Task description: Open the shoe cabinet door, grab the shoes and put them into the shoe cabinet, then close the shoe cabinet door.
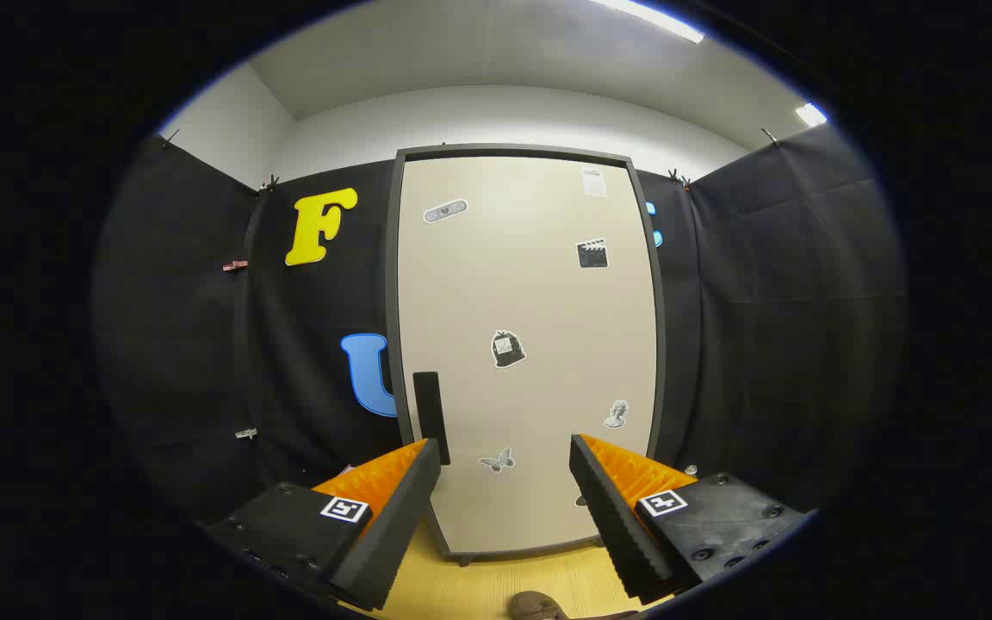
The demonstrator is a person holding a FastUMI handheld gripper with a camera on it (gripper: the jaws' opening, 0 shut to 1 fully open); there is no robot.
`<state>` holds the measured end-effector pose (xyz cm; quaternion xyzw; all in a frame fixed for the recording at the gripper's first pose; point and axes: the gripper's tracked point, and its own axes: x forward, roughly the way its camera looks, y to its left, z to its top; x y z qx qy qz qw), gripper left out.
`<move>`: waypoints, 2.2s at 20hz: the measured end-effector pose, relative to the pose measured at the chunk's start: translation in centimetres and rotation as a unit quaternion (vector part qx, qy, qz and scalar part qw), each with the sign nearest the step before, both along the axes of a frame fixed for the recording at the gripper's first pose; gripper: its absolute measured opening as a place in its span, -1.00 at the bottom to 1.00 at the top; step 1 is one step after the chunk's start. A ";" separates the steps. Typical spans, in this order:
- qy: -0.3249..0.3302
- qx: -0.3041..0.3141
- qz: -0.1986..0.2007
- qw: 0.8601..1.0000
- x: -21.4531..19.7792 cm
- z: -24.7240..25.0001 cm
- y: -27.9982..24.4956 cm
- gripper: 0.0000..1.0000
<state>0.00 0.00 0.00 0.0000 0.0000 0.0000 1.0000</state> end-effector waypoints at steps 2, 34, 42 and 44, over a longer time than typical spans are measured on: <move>-0.001 0.000 -0.001 1.000 0.0 0.0 -0.1 0.96; 0.019 0.013 0.037 0.999 10.3 -3.9 7.4 0.96; 0.044 0.019 0.019 0.999 16.3 -6.5 7.7 0.91; 0.047 0.016 0.009 0.999 17.3 -7.0 7.4 0.91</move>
